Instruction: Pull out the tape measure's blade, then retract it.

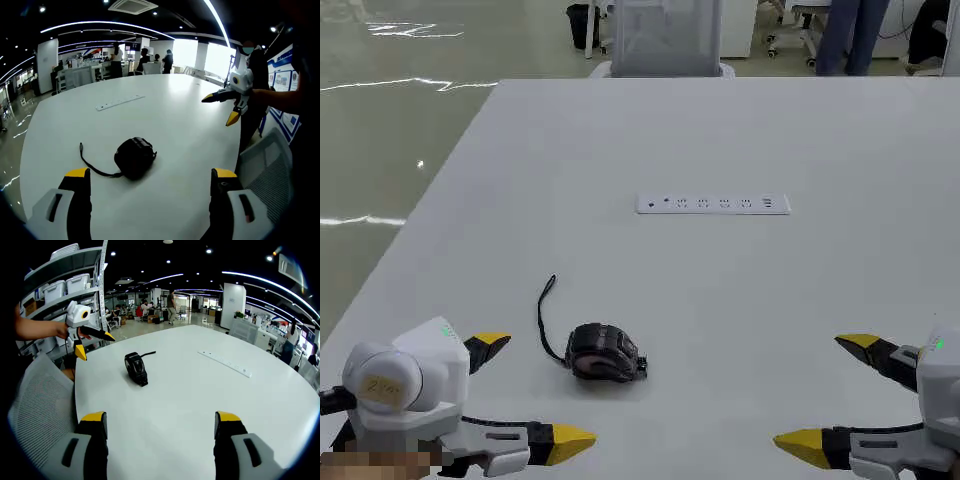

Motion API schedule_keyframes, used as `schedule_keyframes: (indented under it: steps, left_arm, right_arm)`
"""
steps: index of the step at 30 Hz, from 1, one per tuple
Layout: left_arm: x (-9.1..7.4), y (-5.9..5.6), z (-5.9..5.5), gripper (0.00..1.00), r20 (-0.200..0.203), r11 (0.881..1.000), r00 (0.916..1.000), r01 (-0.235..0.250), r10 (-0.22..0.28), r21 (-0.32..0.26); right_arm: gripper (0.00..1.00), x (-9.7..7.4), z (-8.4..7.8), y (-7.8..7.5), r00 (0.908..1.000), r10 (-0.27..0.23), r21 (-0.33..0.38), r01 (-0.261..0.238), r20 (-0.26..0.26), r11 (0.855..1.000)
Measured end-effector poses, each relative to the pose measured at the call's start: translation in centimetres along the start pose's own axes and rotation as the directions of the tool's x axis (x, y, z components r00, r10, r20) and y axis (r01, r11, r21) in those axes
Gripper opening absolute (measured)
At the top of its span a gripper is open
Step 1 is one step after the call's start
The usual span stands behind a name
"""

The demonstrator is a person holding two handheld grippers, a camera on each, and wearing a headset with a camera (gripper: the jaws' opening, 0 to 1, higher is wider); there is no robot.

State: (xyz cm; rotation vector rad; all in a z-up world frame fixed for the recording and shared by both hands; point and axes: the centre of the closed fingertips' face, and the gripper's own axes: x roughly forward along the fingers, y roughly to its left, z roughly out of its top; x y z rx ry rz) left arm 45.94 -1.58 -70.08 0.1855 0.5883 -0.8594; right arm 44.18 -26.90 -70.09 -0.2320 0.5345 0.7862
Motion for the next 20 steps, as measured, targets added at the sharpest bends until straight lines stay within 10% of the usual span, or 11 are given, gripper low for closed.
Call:
schedule_keyframes:
  steps: [20]
  left_arm:
    - [-0.11, -0.10, -0.04, 0.99, 0.000, 0.999, 0.9998, 0.018, -0.018, 0.051]
  right_arm:
    - [0.91, -0.18, -0.20, -0.32, 1.0000, 0.003, -0.003, -0.003, 0.005, 1.000]
